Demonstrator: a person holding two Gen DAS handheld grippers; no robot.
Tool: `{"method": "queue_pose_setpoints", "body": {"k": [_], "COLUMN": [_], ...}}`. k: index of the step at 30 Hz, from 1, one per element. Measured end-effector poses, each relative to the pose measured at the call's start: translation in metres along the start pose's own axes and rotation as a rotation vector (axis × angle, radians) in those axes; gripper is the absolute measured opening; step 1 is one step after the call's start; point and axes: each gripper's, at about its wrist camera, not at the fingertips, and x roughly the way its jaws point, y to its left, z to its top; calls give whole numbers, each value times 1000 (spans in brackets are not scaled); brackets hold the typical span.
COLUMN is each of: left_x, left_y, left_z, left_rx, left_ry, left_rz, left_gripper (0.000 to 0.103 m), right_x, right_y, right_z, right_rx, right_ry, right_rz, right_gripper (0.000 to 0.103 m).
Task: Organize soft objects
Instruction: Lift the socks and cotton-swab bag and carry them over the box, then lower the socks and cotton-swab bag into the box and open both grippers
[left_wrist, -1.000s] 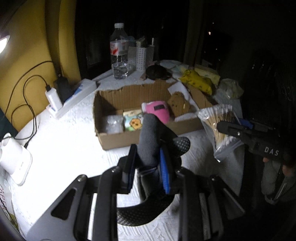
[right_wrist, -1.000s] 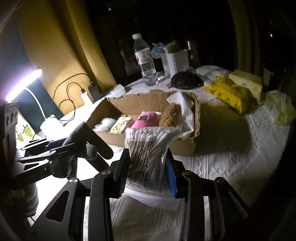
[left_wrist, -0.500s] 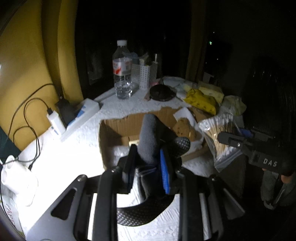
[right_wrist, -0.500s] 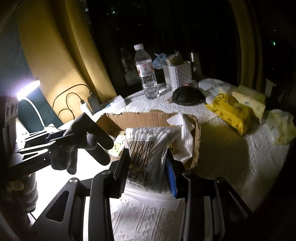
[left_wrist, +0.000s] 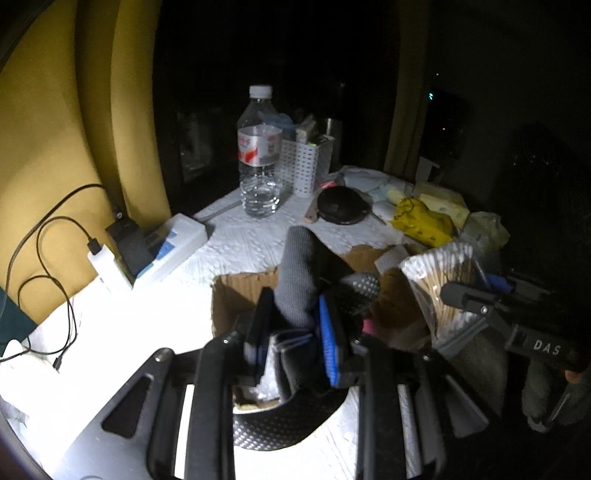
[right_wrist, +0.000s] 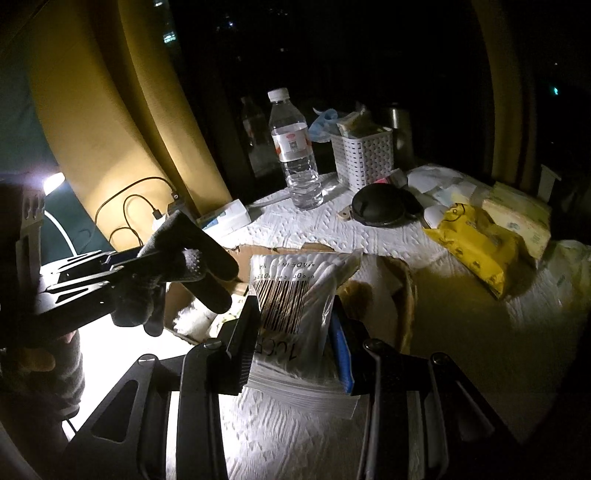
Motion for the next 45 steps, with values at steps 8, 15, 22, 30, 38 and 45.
{"method": "queue_pose_setpoints", "body": {"k": [8,15,22,30,38,45], "left_x": [30,54,70,65,60,49], "left_y": [14,19,21,25,29,24], "left_z": [-1,-7,-12,-8,-6,-3], "left_rx": [-42,-54,-68,-88,-98,-89], "left_ry": [23,69,123,109,106,84], "left_rz": [11,-3,-4,10,26,25], "left_gripper": [25,26,33,57,57,58], "right_x": [28,56,76,95,96,81], "right_y": [4,6,7,13,15,14], "right_z": [10,16,16,15,16,16], "right_rx": [-12,-10,-2,-3,-2,-2], "right_ry": [20,45,66,90,97,82], "right_rz": [15,22,26,31,11,-10], "right_gripper": [39,39,39,39,54,55]}}
